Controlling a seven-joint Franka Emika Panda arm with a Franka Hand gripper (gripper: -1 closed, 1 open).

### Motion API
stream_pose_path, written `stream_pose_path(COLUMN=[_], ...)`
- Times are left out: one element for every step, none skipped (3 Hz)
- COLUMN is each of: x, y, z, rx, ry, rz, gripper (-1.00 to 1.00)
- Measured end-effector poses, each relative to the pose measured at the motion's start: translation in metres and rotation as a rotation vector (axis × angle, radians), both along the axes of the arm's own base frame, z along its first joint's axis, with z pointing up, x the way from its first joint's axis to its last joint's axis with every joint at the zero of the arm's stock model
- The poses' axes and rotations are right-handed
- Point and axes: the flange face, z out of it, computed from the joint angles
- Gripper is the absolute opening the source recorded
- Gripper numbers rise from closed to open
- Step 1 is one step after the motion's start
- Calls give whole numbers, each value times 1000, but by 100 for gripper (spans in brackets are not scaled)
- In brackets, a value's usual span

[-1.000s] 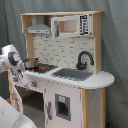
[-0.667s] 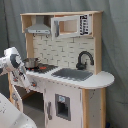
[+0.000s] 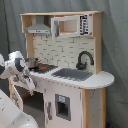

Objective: Play with the kitchen

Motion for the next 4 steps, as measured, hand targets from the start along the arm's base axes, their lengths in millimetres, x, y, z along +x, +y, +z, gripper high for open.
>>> stream_pose_path(x=[10,17,22,23], y=[2,6,11,20], z=[-17,-33,-48,-64], rx=[-3,7,18,40], ry=[-9,-27,-44,-70], rz=[2,-3,-14,-35], gripper=[-100,-100,-100,-100])
